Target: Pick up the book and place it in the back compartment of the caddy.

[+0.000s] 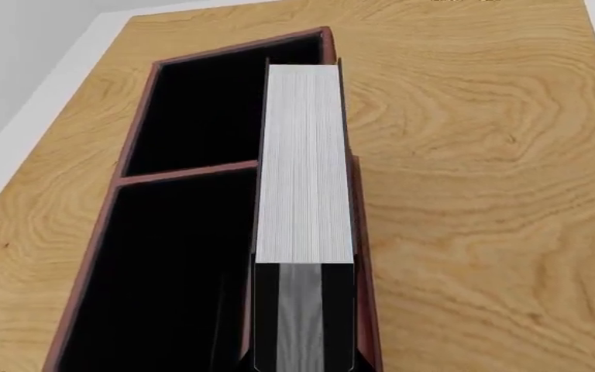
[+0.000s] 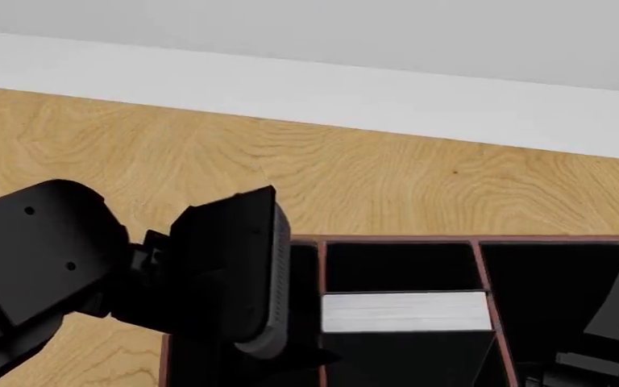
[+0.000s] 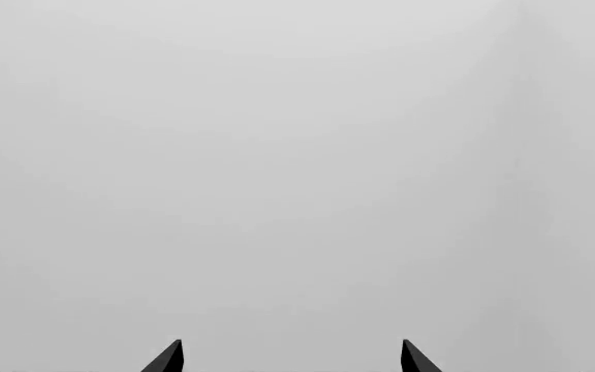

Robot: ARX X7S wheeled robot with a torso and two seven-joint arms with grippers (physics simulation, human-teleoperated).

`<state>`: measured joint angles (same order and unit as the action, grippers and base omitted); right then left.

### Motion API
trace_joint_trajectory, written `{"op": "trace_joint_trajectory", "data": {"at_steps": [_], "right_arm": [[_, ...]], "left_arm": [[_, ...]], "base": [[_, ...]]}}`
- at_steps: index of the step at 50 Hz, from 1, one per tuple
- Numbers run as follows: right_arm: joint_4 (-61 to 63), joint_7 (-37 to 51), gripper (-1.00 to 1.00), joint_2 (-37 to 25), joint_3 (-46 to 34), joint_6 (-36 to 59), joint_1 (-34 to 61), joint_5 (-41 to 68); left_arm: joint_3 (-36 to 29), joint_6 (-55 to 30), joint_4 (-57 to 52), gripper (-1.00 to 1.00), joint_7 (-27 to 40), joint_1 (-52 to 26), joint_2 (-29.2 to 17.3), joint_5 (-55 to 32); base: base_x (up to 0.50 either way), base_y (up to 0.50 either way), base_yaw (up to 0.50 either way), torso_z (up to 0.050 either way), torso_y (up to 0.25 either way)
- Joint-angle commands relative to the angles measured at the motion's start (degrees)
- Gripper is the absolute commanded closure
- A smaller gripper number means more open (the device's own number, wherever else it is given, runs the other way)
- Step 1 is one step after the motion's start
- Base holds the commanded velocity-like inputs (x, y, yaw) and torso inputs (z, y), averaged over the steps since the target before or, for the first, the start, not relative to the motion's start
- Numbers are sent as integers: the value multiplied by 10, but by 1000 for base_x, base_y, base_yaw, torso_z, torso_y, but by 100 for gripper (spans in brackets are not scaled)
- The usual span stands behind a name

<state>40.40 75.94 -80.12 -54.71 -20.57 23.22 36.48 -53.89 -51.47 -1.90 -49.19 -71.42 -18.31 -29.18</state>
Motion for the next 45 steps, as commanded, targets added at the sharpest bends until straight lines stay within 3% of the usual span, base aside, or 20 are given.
{"op": "trace_joint_trajectory", "data": {"at_steps": [1, 45], "right_arm": [[0, -2, -100, 2, 2, 4, 0, 2], [-8, 1, -100, -1, 5, -14, -16, -4]], "left_arm": [[8, 20, 21, 100, 13, 5, 12, -6], [-30, 91, 120, 100, 7, 21, 53, 27]], "base": [[0, 0, 0, 0, 0], [0, 0, 0, 0, 1]]}}
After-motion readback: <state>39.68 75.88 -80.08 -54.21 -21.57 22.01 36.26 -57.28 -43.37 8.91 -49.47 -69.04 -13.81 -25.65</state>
